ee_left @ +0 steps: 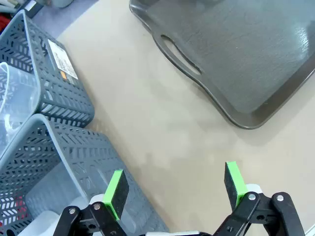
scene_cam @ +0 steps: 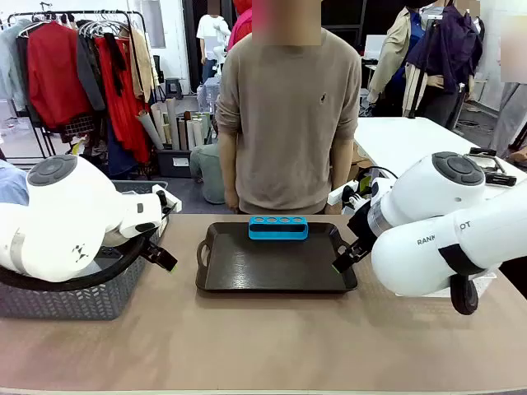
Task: Prepare the laboratory tools.
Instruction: Pick up one Large Measuring Cup and place it on the Handle tray.
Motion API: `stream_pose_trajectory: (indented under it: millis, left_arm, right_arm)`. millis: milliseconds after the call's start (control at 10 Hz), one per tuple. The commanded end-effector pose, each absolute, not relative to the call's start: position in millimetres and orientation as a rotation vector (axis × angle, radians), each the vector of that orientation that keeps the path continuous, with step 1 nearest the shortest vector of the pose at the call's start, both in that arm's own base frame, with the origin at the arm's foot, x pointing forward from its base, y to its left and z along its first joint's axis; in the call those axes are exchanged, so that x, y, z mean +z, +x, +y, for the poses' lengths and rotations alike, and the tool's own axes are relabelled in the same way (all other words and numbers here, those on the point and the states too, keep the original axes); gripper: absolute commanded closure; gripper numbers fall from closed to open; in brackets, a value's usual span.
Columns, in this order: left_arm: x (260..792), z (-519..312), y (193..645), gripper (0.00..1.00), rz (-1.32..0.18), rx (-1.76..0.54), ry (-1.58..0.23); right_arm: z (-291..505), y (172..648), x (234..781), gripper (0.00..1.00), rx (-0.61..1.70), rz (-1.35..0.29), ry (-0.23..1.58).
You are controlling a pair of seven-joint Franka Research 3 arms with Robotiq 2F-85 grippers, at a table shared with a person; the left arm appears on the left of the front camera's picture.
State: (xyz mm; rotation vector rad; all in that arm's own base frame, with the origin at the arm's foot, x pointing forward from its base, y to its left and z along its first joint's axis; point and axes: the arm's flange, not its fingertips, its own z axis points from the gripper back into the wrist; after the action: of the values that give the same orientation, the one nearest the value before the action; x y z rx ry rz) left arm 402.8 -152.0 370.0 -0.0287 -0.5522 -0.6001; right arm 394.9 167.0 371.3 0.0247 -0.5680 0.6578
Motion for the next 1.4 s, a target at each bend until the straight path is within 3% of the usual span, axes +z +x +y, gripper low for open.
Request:
stream_pose_trajectory:
  millis: [0,1100,1300]
  left_arm:
    - [370.1,-152.0,402.8,0.0,-0.553,-0.6,-0.029]
    - [370.1,-152.0,402.8,0.0,-0.553,-0.6,-0.029]
    - [370.1,-152.0,402.8,0.0,-0.553,-0.6,-0.029]
  right_arm:
    - [167.0,394.9,371.3,0.0,0.658,-0.568,0.025]
    - [167.1,394.9,371.3,0.0,0.658,-0.568,0.024]
    - [174.7,368.8,300.9,0.0,0.743,-0.498,-0.161]
